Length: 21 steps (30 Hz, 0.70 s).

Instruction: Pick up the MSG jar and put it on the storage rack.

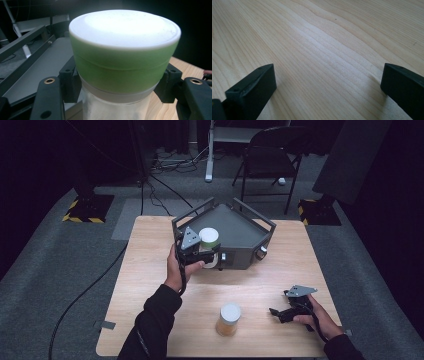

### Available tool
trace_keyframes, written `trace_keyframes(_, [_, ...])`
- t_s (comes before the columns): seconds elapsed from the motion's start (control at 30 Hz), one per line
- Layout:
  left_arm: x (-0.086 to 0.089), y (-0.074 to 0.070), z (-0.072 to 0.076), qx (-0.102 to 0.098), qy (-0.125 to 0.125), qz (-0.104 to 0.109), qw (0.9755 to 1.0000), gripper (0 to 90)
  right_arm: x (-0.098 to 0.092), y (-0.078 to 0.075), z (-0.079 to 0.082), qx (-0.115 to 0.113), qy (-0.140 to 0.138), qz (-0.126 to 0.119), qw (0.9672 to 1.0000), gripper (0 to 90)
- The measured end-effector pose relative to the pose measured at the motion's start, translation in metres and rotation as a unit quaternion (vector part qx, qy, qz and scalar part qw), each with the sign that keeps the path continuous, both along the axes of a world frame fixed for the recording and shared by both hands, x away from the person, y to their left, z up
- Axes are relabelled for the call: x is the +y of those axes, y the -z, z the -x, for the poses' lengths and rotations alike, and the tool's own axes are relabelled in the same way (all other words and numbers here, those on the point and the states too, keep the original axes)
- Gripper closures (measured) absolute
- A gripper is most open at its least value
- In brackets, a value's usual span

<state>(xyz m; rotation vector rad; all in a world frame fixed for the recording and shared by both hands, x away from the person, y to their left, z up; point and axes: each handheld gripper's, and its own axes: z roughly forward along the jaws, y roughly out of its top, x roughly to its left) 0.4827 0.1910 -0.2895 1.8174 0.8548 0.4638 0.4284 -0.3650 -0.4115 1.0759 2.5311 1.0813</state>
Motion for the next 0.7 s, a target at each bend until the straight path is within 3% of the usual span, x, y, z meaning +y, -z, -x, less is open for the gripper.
trace_keyframes(0.53, [-0.002, -0.018, -0.017, -0.009, -0.004, 0.010, 0.9999, 35.1, 0.000, 0.000, 0.000, 0.000, 0.000, 0.000, 1.0000, 0.0])
trace_keyframes(0.7, [-0.008, -0.026, -0.022, -0.016, -0.004, 0.000, 0.9999, 35.1, 0.000, 0.000, 0.000, 0.000, 0.000, 0.000, 1.0000, 0.0])
